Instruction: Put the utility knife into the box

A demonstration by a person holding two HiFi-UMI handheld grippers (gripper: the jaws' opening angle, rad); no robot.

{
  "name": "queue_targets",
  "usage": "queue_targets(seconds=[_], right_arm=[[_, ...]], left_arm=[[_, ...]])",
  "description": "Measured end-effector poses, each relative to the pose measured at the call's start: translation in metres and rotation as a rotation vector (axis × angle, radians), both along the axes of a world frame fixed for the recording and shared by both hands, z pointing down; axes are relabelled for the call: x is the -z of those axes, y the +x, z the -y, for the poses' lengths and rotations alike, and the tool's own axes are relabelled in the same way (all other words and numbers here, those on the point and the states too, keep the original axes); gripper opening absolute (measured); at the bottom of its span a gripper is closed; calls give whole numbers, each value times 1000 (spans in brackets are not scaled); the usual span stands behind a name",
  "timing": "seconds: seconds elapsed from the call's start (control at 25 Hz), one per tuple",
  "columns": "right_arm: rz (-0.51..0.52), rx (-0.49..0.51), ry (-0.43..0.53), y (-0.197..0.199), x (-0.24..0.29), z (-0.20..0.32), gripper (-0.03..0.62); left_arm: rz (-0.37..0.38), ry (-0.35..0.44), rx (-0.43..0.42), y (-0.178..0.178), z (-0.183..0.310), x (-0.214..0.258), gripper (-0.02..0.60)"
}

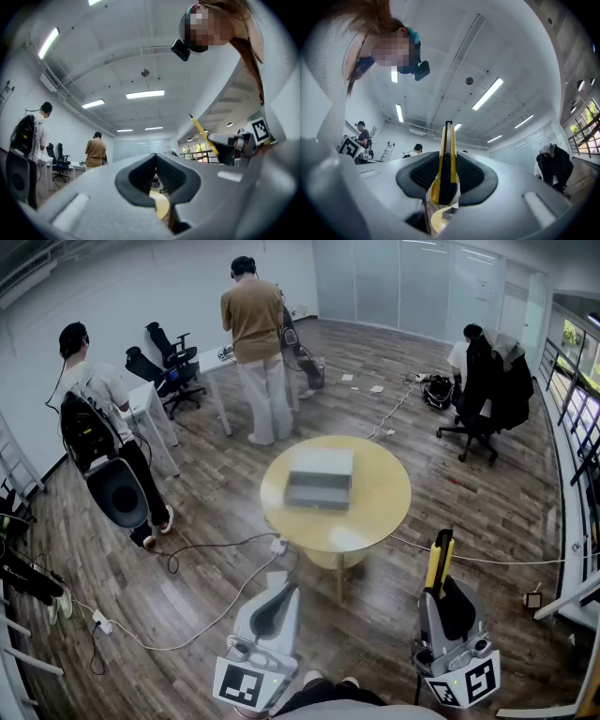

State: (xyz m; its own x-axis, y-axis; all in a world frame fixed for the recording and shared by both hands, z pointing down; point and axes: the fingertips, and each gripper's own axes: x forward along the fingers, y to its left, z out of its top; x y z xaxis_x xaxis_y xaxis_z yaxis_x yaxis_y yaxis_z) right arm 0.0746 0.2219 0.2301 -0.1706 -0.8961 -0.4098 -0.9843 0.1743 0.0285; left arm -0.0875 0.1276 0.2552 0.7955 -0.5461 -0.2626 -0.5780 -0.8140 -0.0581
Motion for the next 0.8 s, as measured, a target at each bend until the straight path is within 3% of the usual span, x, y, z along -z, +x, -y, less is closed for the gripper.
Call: queue_targets(seconds=[0.2,0.8], right_arm=[[-9,2,-8,-1,-4,1,120],[-25,25,-25,-4,-2,5,120]], left_arm=[[21,-40,18,-2,2,-8,0],[8,-22,18,3,2,-1,0]])
